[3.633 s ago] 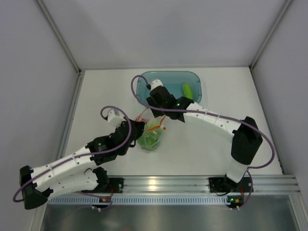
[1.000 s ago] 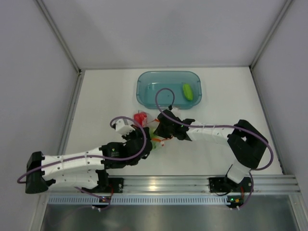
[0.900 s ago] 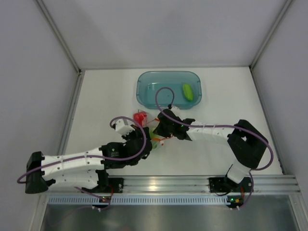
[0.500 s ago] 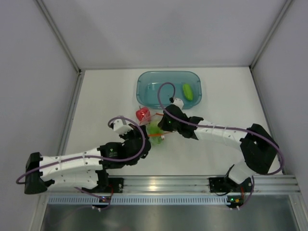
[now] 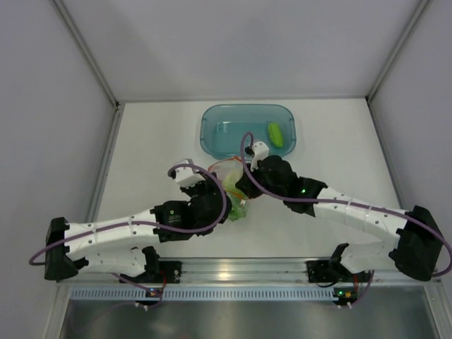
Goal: Open the zip-top bag and remove the fake food
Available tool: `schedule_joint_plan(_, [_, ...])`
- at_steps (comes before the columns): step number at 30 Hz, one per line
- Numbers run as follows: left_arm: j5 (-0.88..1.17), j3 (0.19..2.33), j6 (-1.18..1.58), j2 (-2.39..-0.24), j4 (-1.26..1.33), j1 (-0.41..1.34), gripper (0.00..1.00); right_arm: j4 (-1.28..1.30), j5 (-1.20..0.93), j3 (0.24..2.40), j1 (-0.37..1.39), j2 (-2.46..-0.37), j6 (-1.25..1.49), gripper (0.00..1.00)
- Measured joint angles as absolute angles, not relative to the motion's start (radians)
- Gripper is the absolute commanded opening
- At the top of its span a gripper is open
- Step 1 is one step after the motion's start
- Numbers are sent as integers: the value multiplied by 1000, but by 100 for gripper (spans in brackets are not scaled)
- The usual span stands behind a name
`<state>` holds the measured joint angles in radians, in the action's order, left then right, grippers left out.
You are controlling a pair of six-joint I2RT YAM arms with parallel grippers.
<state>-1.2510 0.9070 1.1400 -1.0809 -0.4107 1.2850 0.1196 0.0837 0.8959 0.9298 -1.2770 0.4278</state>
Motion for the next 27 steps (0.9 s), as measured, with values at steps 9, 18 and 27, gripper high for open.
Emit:
schedule_joint_plan(9, [-1255, 958, 1092, -1176, -411, 1282, 0, 138, -9, 895, 1005, -1143, 216, 0])
schedule_joint_plan(18, [-1253, 959, 1101, -1174, -411, 1267, 0, 153, 32, 833, 1006, -1008, 152, 0])
schedule_joint_plan(27, [-1240, 941, 1116, -1173, -411, 1246, 0, 132, 81, 775, 1006, -894, 149, 0])
